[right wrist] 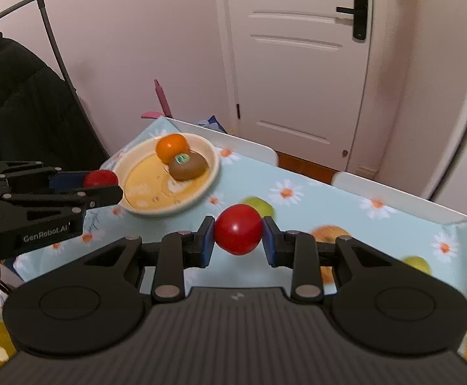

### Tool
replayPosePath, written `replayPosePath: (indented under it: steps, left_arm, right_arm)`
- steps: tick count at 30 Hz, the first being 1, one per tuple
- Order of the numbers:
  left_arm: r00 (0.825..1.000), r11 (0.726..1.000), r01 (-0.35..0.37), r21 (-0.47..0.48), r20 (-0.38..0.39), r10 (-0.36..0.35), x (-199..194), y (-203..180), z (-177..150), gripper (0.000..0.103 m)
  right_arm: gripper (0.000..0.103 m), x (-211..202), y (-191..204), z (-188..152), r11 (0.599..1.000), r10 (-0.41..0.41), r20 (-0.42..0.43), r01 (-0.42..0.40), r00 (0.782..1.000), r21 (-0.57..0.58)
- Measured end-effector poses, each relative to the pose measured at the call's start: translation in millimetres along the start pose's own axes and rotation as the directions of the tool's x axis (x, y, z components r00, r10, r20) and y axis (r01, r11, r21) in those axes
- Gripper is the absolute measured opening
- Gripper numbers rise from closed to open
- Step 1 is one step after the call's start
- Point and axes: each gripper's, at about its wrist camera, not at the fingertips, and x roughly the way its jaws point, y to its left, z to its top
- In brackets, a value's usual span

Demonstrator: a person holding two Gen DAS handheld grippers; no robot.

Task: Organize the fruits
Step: 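Carry both red tomatoes to the bowl and lower them beside the kiwi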

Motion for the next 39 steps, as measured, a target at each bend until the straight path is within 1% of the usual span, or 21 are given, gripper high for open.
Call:
replayPosePath:
  steps: [5, 10, 19, 26, 34, 36, 37, 38, 39]
  left_arm:
    - [1.000, 1.000, -0.021, 0.015, -0.008, 0.021, 20.3, 39.0, 11.7, 0.036]
    - [0.999, 0.999, -0.022, 0.037, -0.026, 0.023, 47.8, 75.7, 17.9, 0.036]
    - [0.996, 0.998, 0.004, 0.059, -0.084, 0.001, 108.9, 118.9, 22.4, 0.036]
    - [0.990, 0.997, 0.008, 0.080, -0.138, 0.003, 153.1, 134.7, 18.9, 0.036]
    - [0.987, 0.986, 0.005, 0.169, -0.161, 0.022, 179.6, 132.1, 13.3, 0.036]
    - [0.987, 0.985, 0.008, 0.172, -0.161, 0.020, 181.9, 131.0, 13.1, 0.037]
    - [0.988, 0.986, 0.009, 0.169, -0.156, 0.018, 181.4, 131.0, 13.1, 0.045]
    - [0.988, 0.986, 0.011, 0.169, -0.153, 0.015, 180.5, 130.9, 13.8, 0.060]
    - [0.989, 0.986, 0.009, 0.167, -0.148, 0.016, 179.0, 130.9, 14.3, 0.068]
  right_arm:
    - [0.046, 30.8, 23.2, 20.8, 1.000, 0.008, -0.008, -0.007, 1.000, 0.018]
    - [0.046, 65.6, 43.1, 37.0, 0.999, -0.002, -0.025, 0.002, 1.000, 0.034]
    - [0.046, 128.7, 67.6, 46.8, 0.997, -0.035, -0.082, 0.041, 0.996, 0.070]
    - [0.046, 161.7, 78.5, 50.4, 0.995, -0.056, -0.121, 0.065, 0.991, 0.074]
    - [0.046, 177.0, 79.2, 49.8, 0.991, -0.084, -0.152, 0.098, 0.985, 0.087]
    - [0.046, 178.8, 77.6, 49.4, 0.990, -0.087, -0.158, 0.103, 0.984, 0.093]
    - [0.046, 179.4, 77.0, 49.5, 0.990, -0.089, -0.160, 0.105, 0.983, 0.095]
    - [0.046, 179.7, 76.2, 49.7, 0.990, -0.090, -0.162, 0.107, 0.983, 0.095]
    - [0.046, 179.3, 75.8, 50.5, 0.990, -0.091, -0.163, 0.108, 0.982, 0.095]
